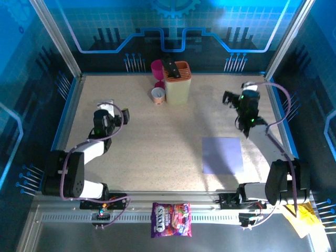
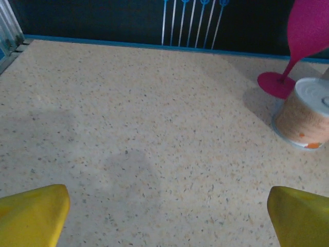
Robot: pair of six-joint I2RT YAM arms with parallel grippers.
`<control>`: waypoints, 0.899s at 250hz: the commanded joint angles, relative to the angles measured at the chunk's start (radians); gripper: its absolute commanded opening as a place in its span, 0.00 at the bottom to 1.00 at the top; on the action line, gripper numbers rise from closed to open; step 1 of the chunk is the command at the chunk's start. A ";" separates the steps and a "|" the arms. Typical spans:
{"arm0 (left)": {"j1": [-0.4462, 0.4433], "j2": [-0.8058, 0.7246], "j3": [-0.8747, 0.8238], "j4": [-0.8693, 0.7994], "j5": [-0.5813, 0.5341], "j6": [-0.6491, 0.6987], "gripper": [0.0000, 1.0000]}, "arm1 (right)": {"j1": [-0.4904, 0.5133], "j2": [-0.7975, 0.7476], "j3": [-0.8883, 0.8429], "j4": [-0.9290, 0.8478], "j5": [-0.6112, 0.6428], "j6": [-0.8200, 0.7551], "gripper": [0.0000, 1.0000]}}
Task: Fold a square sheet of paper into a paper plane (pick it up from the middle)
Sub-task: Move the square sheet of paper to the center of the table.
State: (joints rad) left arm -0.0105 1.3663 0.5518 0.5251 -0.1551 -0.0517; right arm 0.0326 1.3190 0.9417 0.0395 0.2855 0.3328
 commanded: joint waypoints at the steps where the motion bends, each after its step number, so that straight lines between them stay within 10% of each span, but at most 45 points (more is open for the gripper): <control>1: -0.003 -0.075 0.142 -0.295 -0.028 -0.122 1.00 | -0.025 0.029 0.099 -0.447 -0.160 0.149 0.98; 78: -0.133 -0.159 0.460 -0.958 0.052 -0.449 1.00 | 0.100 -0.028 -0.026 -0.672 -0.272 0.296 0.84; 225: -0.326 -0.441 0.229 -1.010 0.059 -0.618 1.00 | 0.349 -0.014 -0.221 -0.657 -0.128 0.535 0.89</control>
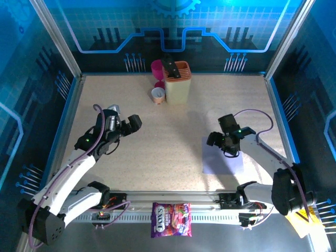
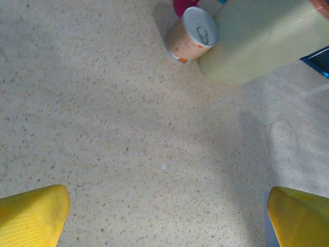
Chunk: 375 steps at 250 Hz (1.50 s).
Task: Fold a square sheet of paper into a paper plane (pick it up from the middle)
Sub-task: Move the square sheet of paper to the center of the table.
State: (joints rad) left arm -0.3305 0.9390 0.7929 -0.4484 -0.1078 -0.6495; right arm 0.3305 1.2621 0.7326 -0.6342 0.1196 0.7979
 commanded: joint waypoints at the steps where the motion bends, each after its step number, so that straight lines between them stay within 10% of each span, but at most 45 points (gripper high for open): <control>1: -0.006 -0.014 -0.012 -0.037 0.012 -0.020 1.00 | 0.053 0.045 -0.012 0.018 0.039 0.070 0.89; 167: -0.006 -0.091 -0.039 -0.044 0.022 -0.011 1.00 | 0.272 0.270 -0.008 0.276 -0.101 0.322 0.91; 375: -0.007 -0.034 0.007 -0.047 0.060 -0.026 1.00 | 0.565 0.714 0.507 0.485 -0.218 0.472 0.87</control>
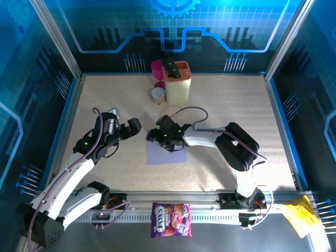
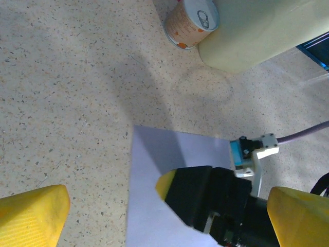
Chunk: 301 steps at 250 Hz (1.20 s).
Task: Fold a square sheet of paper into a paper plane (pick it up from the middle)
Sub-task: Move the square sheet of paper to the center of the table.
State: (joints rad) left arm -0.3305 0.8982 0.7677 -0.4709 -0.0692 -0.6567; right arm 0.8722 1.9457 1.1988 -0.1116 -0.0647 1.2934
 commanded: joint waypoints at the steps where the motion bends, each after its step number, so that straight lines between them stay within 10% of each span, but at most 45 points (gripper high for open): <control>1: -0.007 0.007 0.033 -0.025 0.022 -0.019 1.00 | 0.024 0.028 0.043 -0.039 -0.033 -0.025 0.87; 133: -0.195 0.063 0.047 0.028 -0.047 -0.144 1.00 | -0.141 -0.439 -0.105 -0.287 0.133 -0.403 0.98; 227: -0.472 0.418 0.199 -0.072 -0.335 -0.278 1.00 | -0.284 -0.646 -0.257 -0.403 0.193 -0.599 0.99; 301: -0.501 0.660 0.290 -0.160 -0.270 -0.392 1.00 | -0.413 -0.749 -0.413 -0.342 0.109 -0.606 0.99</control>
State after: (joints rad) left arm -0.8288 1.4872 1.0191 -0.5545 -0.3435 -0.9867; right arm 0.5014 1.2331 0.8181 -0.4564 0.0952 0.7242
